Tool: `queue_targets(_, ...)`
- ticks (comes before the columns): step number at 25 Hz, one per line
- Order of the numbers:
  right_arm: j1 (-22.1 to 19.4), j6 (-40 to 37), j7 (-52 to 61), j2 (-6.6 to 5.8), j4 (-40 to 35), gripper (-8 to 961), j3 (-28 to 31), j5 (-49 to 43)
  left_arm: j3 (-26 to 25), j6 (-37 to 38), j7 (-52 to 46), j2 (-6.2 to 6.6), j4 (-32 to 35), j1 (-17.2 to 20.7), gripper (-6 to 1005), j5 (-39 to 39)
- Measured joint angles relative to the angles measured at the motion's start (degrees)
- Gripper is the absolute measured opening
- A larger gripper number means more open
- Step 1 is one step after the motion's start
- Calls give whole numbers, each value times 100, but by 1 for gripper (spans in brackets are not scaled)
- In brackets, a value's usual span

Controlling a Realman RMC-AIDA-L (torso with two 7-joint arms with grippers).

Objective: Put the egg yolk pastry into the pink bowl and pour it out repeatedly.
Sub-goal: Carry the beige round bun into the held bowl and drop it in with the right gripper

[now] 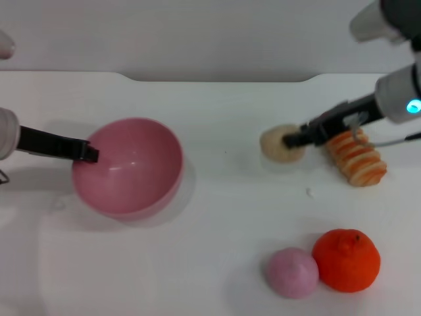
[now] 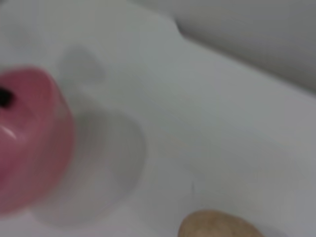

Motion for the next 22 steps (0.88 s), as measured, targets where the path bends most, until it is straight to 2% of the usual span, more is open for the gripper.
queue_targets(5,5,-603,-2,36,-1230,331,137,59,553,-122,-163,-13,-118,-237,15,-3)
queue_targets(8,179,-800,13,53,-1548,306,-30,185,856,-205,-284,-29,-271,-453,16,-7)
queue_targets(12,487,-902,13,64,-1538,273,-515,501,1094,-286,-354,-61,-446,-716,16,-80)
queue_targets(18,938,-878,86,122,-1111,218,-1467,561,1347,-418,-375,-70,-467,-856,16,-447)
queue_targets(22,1194,-850,302,128,-775,247,-1968,558,1376,-448,-378,-71,-467,-876,16,-508)
